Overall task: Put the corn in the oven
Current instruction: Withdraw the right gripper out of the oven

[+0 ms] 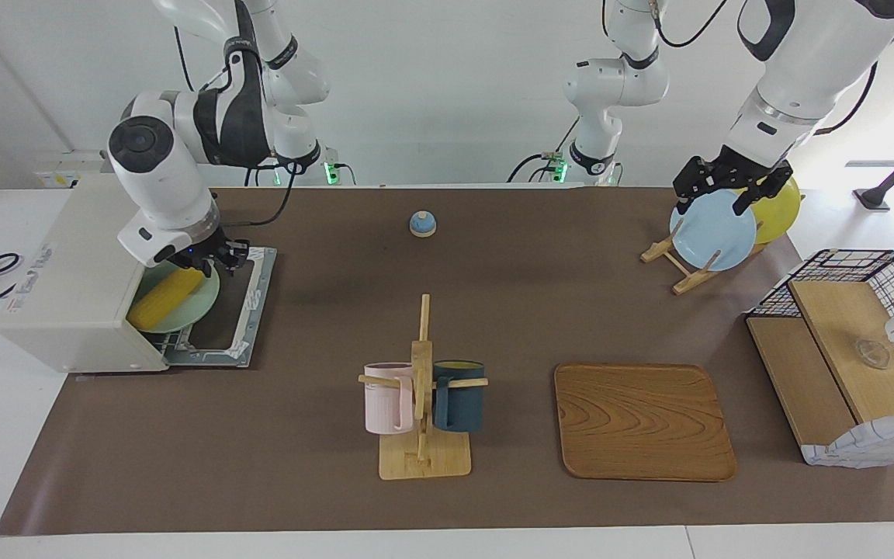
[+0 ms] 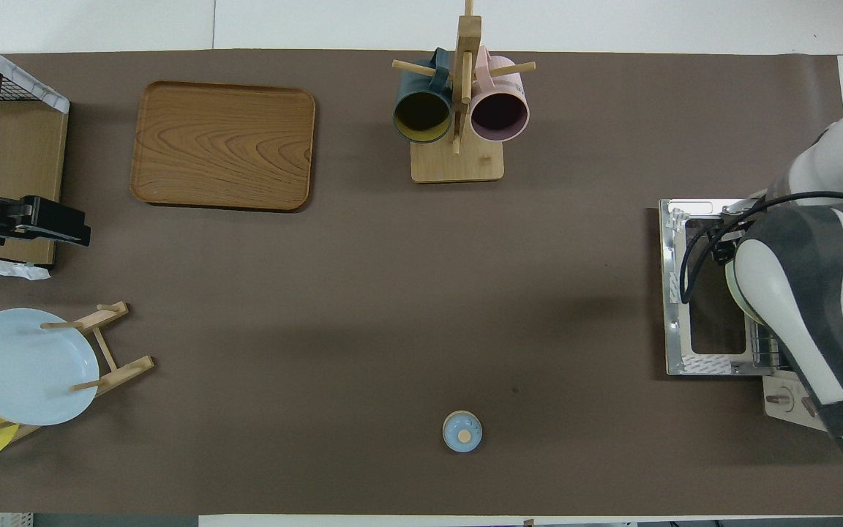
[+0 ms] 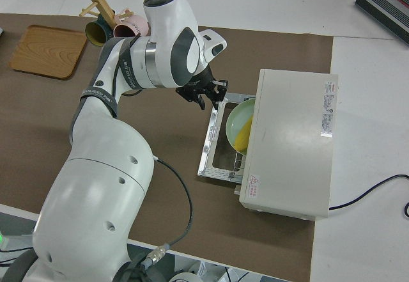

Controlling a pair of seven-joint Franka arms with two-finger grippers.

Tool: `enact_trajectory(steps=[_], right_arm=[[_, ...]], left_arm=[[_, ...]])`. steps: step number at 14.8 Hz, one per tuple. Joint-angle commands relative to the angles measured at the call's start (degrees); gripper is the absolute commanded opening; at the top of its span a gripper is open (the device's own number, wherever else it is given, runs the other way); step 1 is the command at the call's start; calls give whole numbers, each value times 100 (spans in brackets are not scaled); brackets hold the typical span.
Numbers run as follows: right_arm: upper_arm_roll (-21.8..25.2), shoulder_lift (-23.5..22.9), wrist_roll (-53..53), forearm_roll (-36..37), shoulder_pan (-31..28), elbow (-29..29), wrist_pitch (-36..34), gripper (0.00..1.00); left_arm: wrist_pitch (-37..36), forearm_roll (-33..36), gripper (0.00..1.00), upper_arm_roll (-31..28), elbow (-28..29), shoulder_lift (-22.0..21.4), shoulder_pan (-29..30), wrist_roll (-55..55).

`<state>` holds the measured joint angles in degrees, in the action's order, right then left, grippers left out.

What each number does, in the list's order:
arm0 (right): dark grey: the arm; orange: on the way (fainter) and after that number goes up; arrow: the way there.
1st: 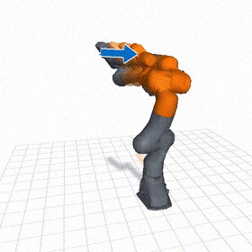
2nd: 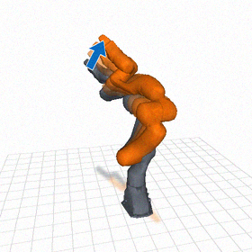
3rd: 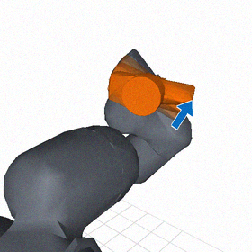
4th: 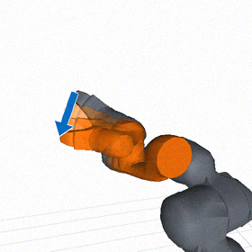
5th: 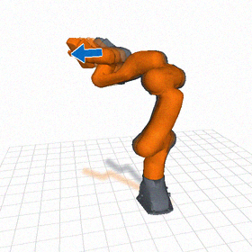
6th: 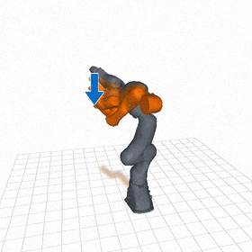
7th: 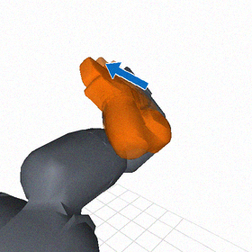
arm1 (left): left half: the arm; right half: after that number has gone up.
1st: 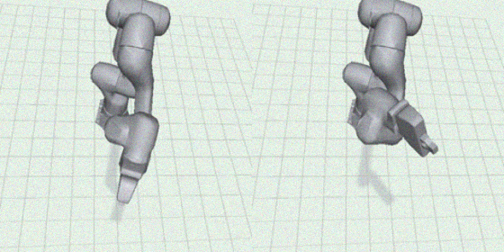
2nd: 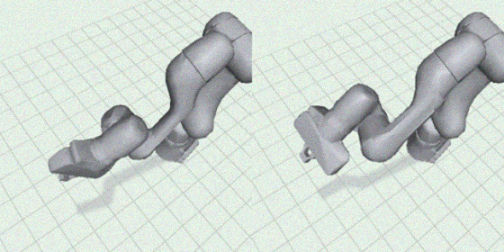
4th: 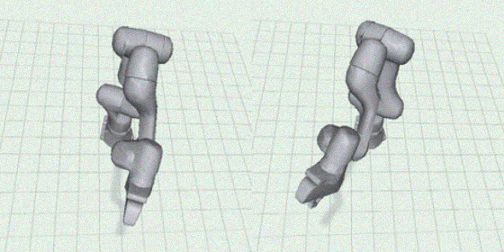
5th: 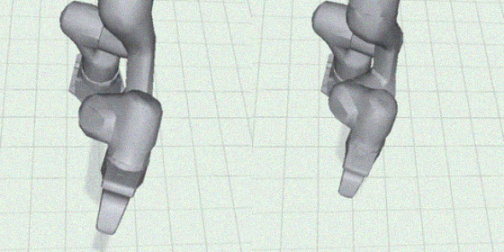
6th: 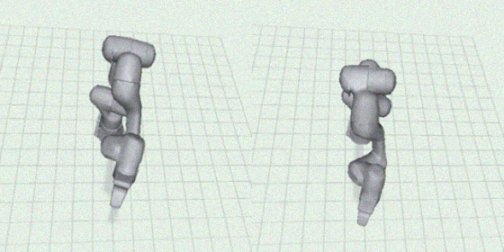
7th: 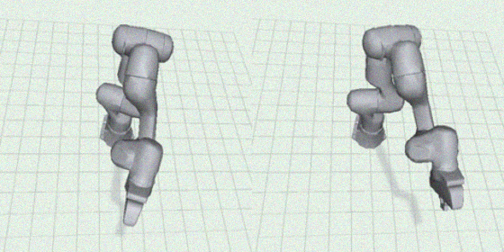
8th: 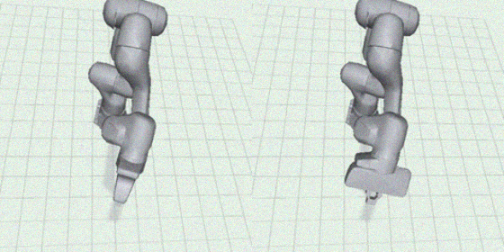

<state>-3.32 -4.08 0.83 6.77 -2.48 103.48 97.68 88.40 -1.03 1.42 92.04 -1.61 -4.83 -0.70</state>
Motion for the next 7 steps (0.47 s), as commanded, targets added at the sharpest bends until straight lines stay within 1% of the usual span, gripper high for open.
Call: enact_trajectory(steps=[1,4,5,7], right_arm=[[-37,-5,75,-298,-42,-644,-565,100],[-29,-23,57,-526,-130,-1399,-1249,100],[-3,-23,40,-571,-139,-1566,-1356,100],[6,21,40,-528,-122,-1865,-1794,100]], left_arm=[[54,112,100,52,130,-120,78,61],[54,112,100,52,130,-120,78,61],[54,112,100,52,130,-120,78,61],[46,112,100,52,130,-120,78,61]])
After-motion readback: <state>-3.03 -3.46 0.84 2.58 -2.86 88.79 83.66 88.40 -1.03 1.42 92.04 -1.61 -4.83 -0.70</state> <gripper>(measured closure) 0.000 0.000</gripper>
